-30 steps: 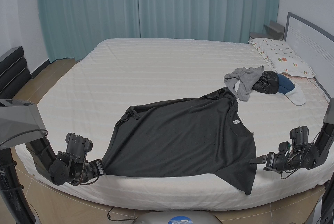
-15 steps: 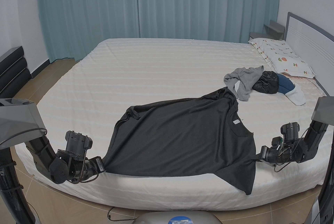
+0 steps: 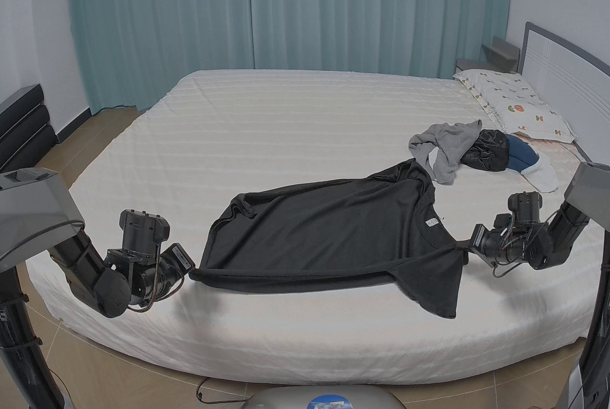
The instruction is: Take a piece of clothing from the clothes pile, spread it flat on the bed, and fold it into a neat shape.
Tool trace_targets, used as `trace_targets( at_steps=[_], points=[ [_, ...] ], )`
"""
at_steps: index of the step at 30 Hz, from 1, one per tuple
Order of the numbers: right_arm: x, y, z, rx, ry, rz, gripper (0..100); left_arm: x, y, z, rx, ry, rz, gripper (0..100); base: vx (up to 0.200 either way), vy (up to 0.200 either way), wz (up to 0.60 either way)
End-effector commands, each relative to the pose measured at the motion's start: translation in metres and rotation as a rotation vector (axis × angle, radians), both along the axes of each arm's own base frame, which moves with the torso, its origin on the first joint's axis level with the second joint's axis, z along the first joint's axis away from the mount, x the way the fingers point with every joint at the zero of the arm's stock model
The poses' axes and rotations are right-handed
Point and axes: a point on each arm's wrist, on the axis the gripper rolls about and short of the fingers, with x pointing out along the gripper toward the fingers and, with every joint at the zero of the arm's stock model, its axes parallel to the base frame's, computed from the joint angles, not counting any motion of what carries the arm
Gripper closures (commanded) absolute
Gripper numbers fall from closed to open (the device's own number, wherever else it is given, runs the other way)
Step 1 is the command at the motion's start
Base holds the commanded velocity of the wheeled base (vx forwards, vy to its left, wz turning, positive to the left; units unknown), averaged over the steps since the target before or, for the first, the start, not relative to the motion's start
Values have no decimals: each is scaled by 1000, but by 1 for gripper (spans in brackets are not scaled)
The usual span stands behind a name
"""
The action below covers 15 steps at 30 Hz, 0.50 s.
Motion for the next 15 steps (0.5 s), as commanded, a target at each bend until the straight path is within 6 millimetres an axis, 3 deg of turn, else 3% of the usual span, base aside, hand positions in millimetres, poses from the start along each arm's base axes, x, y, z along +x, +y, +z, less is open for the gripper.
trace_targets(
  at_steps=[1,6,7,11,15],
  points=[
    [19,4,2,-3,-35,3,100,11,-2,3,-45,-38,35,100,0,0,0],
    [36,12,-13,-46,-26,-20,100,14,-5,-5,-57,-18,44,100,0,0,0],
    [40,13,-17,-54,-25,-28,0,14,-5,-7,-56,-12,42,100,0,0,0],
    [44,13,-21,-58,-27,-33,0,15,-6,-7,-59,-26,39,100,0,0,0],
    [38,9,-11,-52,-39,-39,0,15,-6,-7,-59,-26,39,100,0,0,0]
  ],
)
